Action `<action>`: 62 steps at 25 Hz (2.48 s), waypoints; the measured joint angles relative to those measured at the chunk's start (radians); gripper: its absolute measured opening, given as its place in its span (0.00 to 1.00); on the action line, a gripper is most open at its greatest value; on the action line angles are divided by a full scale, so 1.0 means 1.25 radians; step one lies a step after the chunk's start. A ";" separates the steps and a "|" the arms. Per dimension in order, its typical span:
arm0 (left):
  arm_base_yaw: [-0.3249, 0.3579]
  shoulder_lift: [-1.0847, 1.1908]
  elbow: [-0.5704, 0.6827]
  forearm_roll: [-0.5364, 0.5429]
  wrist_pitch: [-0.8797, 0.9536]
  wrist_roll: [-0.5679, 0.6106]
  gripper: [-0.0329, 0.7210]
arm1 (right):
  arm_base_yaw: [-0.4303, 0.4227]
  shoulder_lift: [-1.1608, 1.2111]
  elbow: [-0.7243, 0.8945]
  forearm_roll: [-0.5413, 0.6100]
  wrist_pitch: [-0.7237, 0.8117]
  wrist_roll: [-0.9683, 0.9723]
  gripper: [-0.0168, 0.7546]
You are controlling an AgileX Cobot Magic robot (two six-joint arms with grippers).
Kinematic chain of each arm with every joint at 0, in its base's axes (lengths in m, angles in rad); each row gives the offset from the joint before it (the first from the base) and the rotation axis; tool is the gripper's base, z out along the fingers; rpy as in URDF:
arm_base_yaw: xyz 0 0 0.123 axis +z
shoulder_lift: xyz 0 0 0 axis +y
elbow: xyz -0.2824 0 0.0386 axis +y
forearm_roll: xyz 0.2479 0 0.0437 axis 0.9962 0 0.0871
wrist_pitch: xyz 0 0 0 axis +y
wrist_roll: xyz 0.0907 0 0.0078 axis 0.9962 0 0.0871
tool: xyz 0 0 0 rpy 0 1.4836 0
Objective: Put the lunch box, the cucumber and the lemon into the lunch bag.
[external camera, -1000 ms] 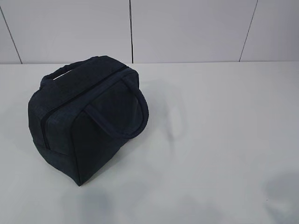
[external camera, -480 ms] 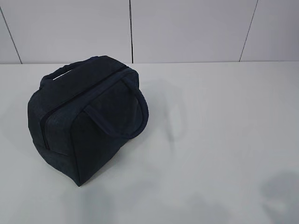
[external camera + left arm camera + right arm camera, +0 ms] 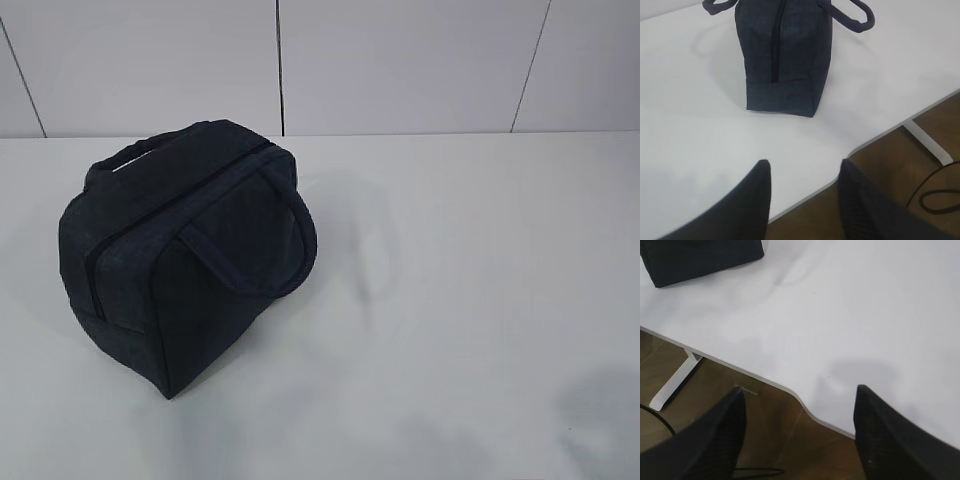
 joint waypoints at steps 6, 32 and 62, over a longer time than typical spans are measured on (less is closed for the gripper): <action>0.000 0.000 0.000 0.031 -0.003 0.000 0.44 | -0.028 0.000 0.001 -0.003 -0.002 0.000 0.68; 0.176 0.000 0.000 0.039 -0.005 0.000 0.44 | -0.320 0.000 0.001 -0.019 -0.004 0.000 0.68; 0.153 0.000 0.000 0.052 -0.005 0.000 0.44 | -0.320 0.000 0.001 -0.019 -0.005 0.000 0.68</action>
